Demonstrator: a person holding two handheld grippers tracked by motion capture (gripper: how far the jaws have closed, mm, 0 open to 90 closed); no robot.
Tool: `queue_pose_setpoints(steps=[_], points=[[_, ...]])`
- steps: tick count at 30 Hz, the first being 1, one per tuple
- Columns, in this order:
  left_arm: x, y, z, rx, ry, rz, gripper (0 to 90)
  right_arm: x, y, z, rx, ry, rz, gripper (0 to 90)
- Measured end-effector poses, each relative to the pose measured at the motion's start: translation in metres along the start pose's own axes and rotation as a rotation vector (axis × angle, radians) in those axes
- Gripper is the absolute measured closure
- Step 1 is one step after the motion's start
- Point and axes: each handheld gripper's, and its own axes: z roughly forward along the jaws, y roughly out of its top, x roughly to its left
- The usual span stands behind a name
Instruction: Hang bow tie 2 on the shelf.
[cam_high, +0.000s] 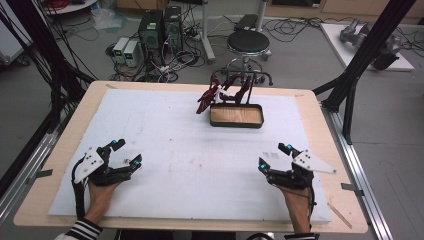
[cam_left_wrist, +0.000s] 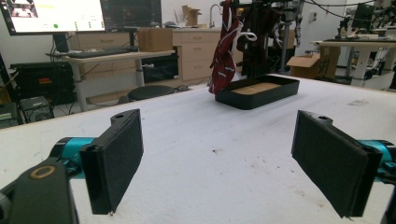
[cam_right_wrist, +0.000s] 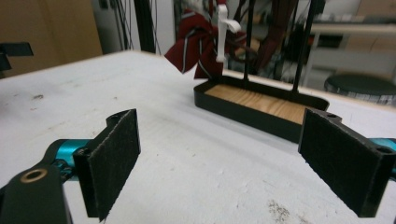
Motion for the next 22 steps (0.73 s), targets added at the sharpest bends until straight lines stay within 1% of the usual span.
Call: queue_pose_setpoints(steps=[1, 2, 3, 4, 7, 8, 12, 13, 16, 19, 22], points=[[0.000, 0.000, 0.000, -0.003, 0.003, 0.001, 17.0, 0.002, -0.005, 0.000, -0.013, -0.007, -0.003, 12.0], [0.000, 0.000, 0.000, -0.002, 0.003, 0.001, 17.0, 0.003, -0.009, -0.001, -0.018, -0.008, 0.006, 11.9], [-0.001, 0.000, 0.000, -0.003, 0.003, 0.002, 17.0, 0.004, -0.013, -0.001, -0.032, -0.012, 0.021, 12.0], [-0.001, 0.000, 0.000, -0.001, 0.002, 0.004, 17.0, 0.004, -0.018, -0.001, -0.051, -0.014, 0.023, 11.9], [-0.001, 0.000, 0.000, -0.001, 0.003, 0.009, 17.0, 0.003, -0.028, 0.002, -0.061, -0.031, 0.010, 11.9], [-0.001, 0.000, 0.000, -0.001, 0.005, 0.011, 17.0, 0.002, -0.030, 0.003, -0.065, -0.026, 0.023, 11.9], [-0.002, 0.000, 0.000, -0.002, 0.008, 0.014, 17.0, -0.002, -0.034, 0.007, -0.059, -0.027, 0.025, 11.9], [-0.002, 0.000, 0.000, -0.001, 0.009, 0.014, 17.0, -0.002, -0.035, 0.007, -0.061, -0.027, 0.029, 11.9], [-0.002, 0.000, 0.000, 0.000, 0.009, 0.013, 17.0, -0.001, -0.036, 0.007, -0.063, -0.028, 0.020, 11.9], [-0.002, 0.000, -0.001, 0.000, 0.011, 0.013, 17.0, -0.001, -0.037, 0.007, -0.063, -0.021, 0.022, 11.9], [-0.002, 0.000, 0.000, 0.000, 0.011, 0.012, 17.0, -0.001, -0.037, 0.008, -0.061, -0.022, 0.013, 11.9]])
